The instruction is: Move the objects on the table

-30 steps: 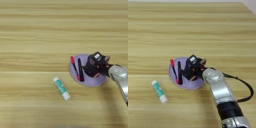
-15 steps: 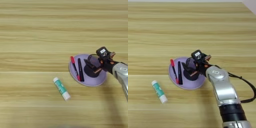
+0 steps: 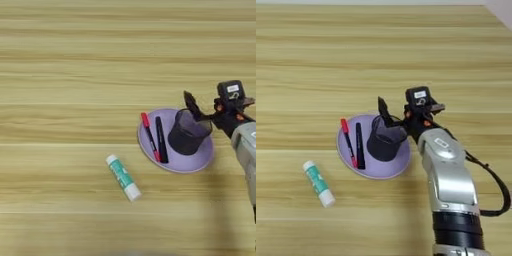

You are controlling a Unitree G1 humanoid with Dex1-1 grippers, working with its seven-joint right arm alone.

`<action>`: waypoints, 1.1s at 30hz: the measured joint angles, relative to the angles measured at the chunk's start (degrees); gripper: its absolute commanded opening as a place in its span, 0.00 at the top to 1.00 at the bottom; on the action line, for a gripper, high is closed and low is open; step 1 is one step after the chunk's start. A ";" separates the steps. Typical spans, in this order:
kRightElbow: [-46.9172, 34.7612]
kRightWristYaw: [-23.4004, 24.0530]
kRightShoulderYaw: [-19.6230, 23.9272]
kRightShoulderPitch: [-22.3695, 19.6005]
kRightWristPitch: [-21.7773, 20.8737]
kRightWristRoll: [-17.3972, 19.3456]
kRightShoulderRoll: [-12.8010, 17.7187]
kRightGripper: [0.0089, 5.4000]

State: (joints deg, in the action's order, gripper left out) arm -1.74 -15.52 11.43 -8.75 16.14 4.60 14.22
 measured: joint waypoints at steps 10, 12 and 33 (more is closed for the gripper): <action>9.38 6.54 2.47 -2.44 -11.90 0.00 -2.06 0.00; 10.74 6.57 2.57 -2.85 -13.34 0.27 -2.24 0.00; 27.07 11.53 4.08 -6.62 -26.84 -0.80 -2.62 0.00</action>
State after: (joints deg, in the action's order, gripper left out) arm 25.33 -3.99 15.51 -15.36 -10.70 3.81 11.60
